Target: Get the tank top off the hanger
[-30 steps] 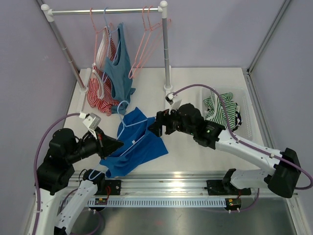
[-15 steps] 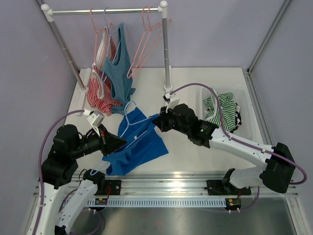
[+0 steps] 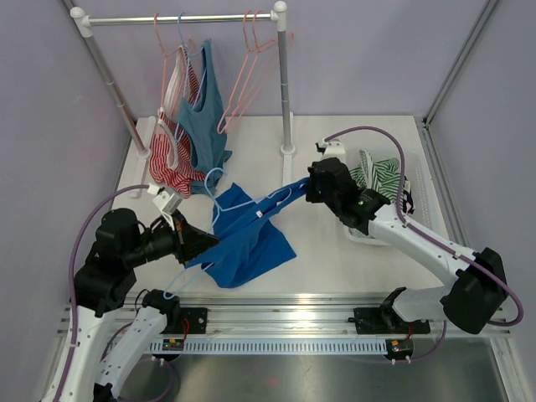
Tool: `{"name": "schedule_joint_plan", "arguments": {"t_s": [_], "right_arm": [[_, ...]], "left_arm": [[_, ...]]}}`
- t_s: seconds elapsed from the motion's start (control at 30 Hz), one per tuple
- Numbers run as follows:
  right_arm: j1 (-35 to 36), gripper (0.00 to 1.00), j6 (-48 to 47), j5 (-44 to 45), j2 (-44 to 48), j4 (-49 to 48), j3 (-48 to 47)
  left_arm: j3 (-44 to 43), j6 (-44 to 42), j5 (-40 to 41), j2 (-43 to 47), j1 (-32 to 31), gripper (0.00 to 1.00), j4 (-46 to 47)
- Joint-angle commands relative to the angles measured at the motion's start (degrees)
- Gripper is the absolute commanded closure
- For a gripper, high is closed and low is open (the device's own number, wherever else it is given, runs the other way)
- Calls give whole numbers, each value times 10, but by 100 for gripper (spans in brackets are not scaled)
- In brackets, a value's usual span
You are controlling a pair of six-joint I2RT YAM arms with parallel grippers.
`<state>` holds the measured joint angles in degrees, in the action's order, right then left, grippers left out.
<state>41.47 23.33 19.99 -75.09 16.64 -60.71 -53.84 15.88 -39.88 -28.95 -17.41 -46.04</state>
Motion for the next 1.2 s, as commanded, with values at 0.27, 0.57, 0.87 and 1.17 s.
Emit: {"name": "schedule_joint_plan", "arguments": {"t_s": [0.27, 0.57, 0.87, 1.17], "right_arm": [[-27, 100, -28, -151, 178, -6, 45], [-27, 100, -38, -401, 241, 34, 41], [-28, 100, -48, -213, 311, 174, 7], [-28, 94, -72, -221, 306, 223, 10]], "left_arm": [[45, 209, -93, 1, -7, 100, 412], [104, 161, 111, -87, -218, 100, 818], [-11, -68, 395, -208, -439, 100, 797], [-137, -94, 660, -201, -439, 100, 465]]}}
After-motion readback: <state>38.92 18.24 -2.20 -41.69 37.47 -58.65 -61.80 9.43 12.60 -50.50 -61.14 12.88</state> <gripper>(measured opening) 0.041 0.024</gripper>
